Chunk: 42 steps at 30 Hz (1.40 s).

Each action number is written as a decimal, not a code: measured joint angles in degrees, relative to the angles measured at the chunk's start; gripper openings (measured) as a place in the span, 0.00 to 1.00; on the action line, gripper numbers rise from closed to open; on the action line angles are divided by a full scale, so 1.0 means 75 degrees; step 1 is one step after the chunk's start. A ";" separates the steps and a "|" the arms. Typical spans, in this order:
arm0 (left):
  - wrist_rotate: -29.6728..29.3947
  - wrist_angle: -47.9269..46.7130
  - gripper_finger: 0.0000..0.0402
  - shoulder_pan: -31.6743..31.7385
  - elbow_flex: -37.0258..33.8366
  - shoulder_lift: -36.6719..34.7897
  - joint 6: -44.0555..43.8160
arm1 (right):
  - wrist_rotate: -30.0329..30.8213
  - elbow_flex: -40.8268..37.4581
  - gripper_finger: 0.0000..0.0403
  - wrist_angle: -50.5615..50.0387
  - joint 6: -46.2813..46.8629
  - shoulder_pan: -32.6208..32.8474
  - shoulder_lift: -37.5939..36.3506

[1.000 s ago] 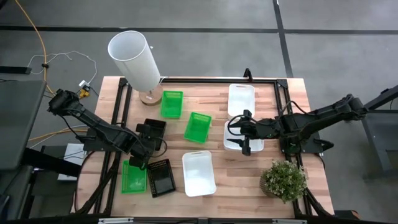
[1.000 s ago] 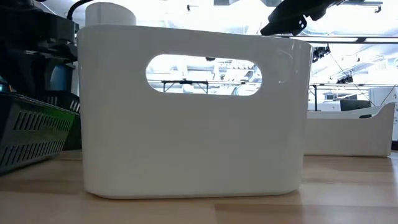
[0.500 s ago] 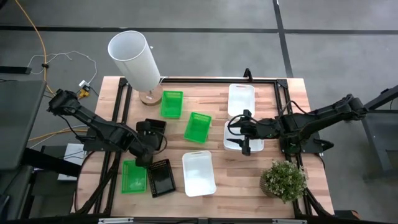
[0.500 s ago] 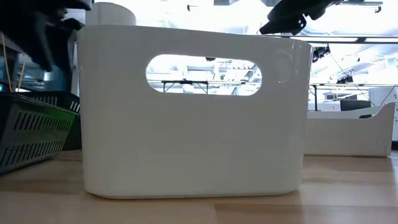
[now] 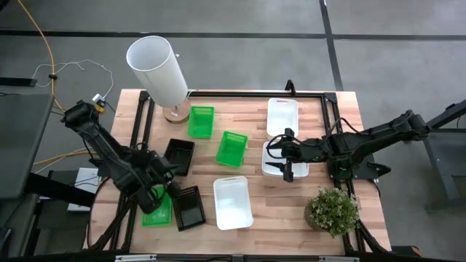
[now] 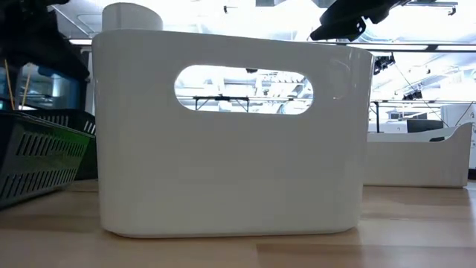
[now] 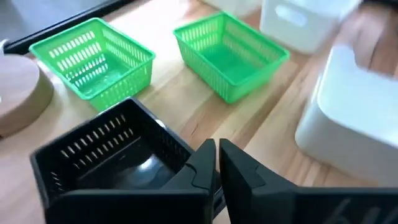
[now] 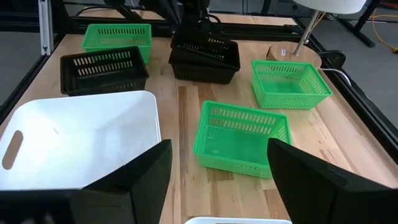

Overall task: Stack baskets by color
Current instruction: Stack the top right black bin on the middle black bin, then stack the bottom black bin on the black bin

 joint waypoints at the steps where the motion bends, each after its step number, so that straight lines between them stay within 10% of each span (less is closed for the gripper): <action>1: -0.0146 -0.0006 0.01 -0.0129 -0.0090 0.0106 -0.0391 | 0.0000 0.0000 0.63 0.0000 0.0000 0.0000 0.0000; 21: -0.0172 -0.0479 0.00 -0.0058 0.0046 0.3059 -0.3379 | 0.0003 0.0003 0.63 0.0018 0.0003 0.0000 0.0003; 31: -0.0129 -0.1443 0.00 0.0179 0.0364 0.2881 -0.3064 | 0.0004 0.0003 0.63 0.0168 -0.0177 0.0000 0.0003; 37: -0.0435 -0.1966 0.00 0.0159 0.1696 0.1435 0.1306 | 0.0003 0.0003 0.63 0.0432 -0.0346 0.0000 0.0003; 42: 0.1233 0.0171 0.00 0.0446 0.1891 0.0387 0.6018 | -0.0073 0.0003 0.63 0.0463 -0.0345 0.0000 0.0003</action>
